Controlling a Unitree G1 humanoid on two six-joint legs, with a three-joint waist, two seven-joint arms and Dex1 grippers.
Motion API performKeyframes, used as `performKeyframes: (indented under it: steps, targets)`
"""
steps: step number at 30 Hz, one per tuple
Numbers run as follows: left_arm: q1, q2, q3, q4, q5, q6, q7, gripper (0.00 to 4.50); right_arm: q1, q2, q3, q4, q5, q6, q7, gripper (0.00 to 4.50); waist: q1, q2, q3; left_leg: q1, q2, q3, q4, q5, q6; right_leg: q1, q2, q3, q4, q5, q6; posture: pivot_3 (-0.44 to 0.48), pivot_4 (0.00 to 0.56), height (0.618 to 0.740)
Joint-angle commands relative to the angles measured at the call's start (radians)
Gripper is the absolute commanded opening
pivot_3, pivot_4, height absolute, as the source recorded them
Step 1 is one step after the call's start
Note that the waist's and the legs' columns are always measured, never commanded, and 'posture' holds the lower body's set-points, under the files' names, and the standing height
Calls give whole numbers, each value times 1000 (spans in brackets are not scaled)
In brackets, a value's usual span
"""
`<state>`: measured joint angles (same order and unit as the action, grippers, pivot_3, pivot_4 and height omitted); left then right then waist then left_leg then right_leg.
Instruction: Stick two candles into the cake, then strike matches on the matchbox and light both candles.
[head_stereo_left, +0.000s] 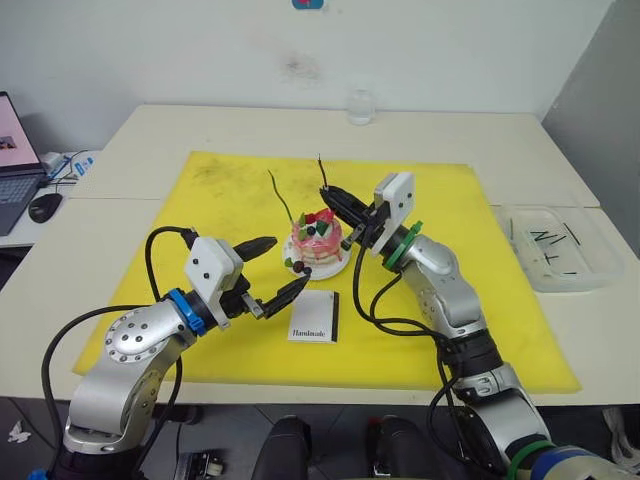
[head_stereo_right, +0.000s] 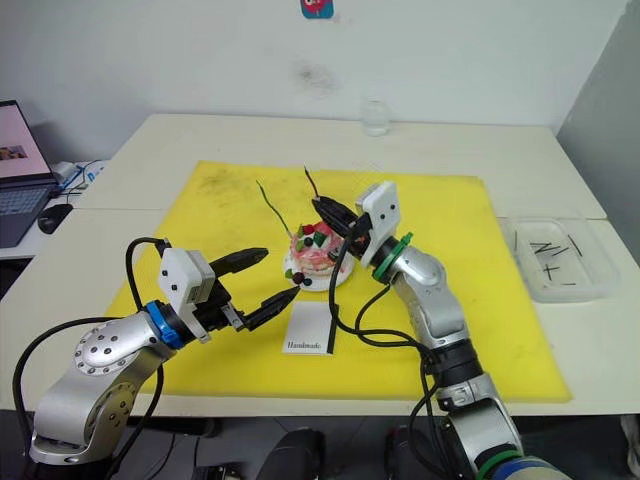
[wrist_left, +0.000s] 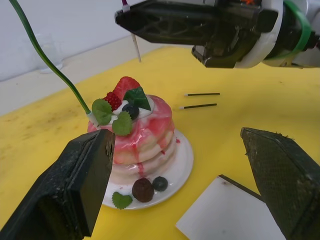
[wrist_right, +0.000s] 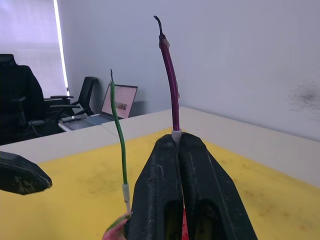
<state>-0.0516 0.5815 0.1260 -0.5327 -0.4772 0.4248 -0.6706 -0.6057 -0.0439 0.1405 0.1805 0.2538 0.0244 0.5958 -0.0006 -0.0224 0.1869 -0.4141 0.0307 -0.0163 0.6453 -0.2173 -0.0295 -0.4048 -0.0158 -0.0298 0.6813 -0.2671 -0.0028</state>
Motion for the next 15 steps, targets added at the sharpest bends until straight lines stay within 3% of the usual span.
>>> performKeyframes:
  steps: [1, 15]
  targets:
    - [-19, 2, 32, -30, -50, 29, 10, 4500, 14, 8, -3, -1, -4, -53, 13, 24, -1, 0, 0, 0, 1, 0, 0, 0, 0, 0, -1, 0, 0, 0, 0, 0, 150, 740]
    - [-35, 32, 28, -15, -51, 31, -14, 4500, 24, 51, -4, 96, -28, -116, -1, 24, -2, 0, 0, 1, 1, -1, -1, 0, 0, 0, 2, -2, 1, 2, -5, 0, 150, 740]
